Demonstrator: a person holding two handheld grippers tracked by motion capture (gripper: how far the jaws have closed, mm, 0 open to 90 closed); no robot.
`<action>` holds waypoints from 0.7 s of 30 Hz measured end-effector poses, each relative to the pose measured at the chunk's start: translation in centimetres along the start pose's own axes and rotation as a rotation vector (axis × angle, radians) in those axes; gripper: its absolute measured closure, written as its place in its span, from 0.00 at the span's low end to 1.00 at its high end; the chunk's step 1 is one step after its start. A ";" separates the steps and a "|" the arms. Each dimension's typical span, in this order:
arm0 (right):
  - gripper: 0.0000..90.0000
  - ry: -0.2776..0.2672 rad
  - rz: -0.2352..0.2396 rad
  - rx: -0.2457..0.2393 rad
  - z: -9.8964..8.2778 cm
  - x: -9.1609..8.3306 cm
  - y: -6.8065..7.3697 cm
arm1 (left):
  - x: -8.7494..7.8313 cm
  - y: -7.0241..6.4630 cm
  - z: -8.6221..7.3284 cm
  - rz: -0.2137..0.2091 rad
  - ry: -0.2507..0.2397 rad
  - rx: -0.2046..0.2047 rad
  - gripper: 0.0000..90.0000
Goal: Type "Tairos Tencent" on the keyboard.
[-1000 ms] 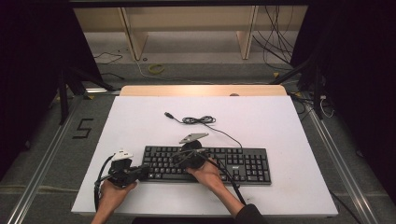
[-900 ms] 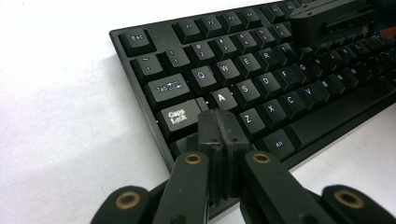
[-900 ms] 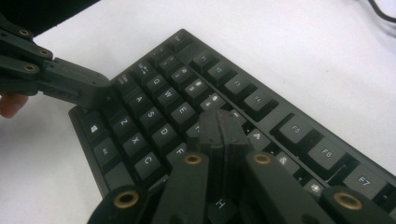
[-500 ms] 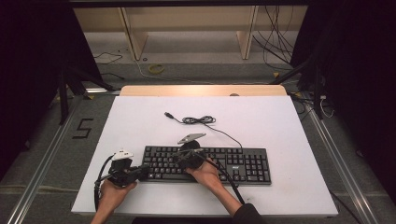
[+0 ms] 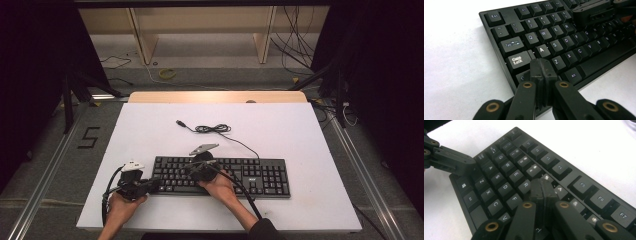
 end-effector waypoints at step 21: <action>0.97 -0.050 0.034 0.027 0.7 -1.3 0.3 | -0.7 -0.3 0.7 0.002 -0.052 0.004 0.99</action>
Point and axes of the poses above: each handheld gripper's, and its own axes: x roughly forward along the jaws, z roughly out of its top, y roughly to its left, the point moved 8 cm from there along x, roughly forward along the jaws, and after that the axes turned 13 degrees about x, right-handed, at the moved point
